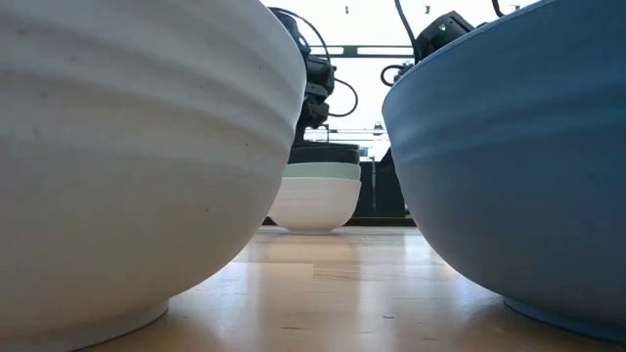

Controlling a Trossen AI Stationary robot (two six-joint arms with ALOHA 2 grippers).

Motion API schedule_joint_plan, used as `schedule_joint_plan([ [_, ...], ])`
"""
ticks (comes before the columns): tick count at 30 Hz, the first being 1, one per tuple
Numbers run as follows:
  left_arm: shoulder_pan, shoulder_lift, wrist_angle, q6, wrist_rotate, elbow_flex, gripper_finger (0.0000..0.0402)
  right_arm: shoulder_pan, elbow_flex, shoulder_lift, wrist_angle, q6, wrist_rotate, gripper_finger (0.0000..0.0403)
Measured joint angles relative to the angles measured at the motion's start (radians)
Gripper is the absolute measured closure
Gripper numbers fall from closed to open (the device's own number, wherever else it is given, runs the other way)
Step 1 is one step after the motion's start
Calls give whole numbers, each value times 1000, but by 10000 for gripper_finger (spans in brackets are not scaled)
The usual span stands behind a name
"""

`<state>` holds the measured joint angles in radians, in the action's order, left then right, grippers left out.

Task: Nest bowls inside each other
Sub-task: Stack the black bowl on top of the black bowl

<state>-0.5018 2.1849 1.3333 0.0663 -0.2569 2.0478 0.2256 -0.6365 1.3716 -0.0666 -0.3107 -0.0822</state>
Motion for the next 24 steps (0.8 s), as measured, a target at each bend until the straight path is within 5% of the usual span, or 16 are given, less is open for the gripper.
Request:
schedule_joint_plan([
  [24,-19,-4,27,0,-3,81,297,0,0,0,15,8,0,398],
])
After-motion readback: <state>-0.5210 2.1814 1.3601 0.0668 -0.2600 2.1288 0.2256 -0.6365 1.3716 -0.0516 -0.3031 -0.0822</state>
